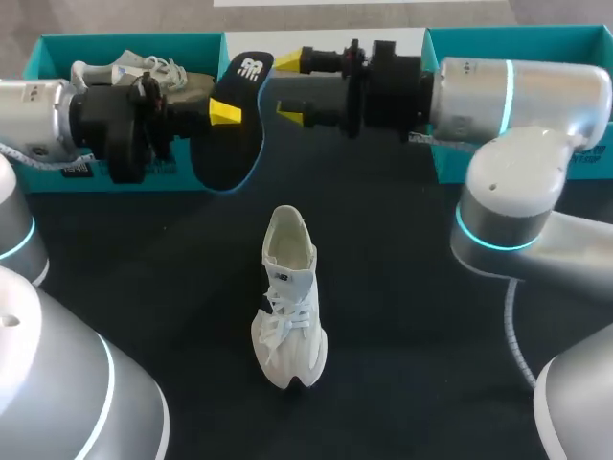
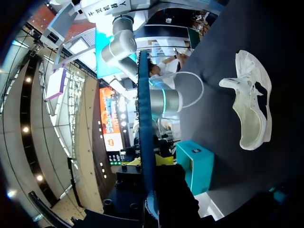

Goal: Take the shoe out of the shoebox, open the shoe tongue, remove and reinsert the insole, then place the shoe into the shoebox

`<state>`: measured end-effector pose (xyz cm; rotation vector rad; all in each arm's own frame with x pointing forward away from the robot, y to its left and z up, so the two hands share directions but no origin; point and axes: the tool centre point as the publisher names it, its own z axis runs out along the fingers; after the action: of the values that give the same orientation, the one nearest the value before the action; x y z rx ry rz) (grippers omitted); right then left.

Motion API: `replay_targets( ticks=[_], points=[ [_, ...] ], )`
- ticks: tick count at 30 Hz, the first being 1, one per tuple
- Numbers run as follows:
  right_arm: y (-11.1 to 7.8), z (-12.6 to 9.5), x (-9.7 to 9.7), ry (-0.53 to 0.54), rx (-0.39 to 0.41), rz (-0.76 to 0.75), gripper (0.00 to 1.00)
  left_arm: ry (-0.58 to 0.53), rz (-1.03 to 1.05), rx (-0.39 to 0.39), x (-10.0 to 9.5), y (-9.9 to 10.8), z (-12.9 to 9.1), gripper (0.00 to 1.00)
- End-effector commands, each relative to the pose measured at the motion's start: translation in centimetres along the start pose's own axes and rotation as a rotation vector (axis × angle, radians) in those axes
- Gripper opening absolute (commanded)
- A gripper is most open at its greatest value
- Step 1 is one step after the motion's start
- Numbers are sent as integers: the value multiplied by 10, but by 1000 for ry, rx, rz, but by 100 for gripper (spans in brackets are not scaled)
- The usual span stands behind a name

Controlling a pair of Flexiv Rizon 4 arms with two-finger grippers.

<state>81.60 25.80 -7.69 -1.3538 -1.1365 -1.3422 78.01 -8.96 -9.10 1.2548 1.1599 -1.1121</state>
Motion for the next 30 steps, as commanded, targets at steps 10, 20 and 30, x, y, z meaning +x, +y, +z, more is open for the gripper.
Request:
replay_targets(
  ticks=[10,20,30],
  points=[
    [-11,-56,5,-56,107,-43,100,-9,-20,7,-2,-4,-18,0],
    [-11,-56,5,-56,107,-43,100,3,-15,14,-6,-3,-21,0],
    [-11,-56,5,-56,107,-43,100,92,-574,62,-4,-2,-17,0]
  ],
)
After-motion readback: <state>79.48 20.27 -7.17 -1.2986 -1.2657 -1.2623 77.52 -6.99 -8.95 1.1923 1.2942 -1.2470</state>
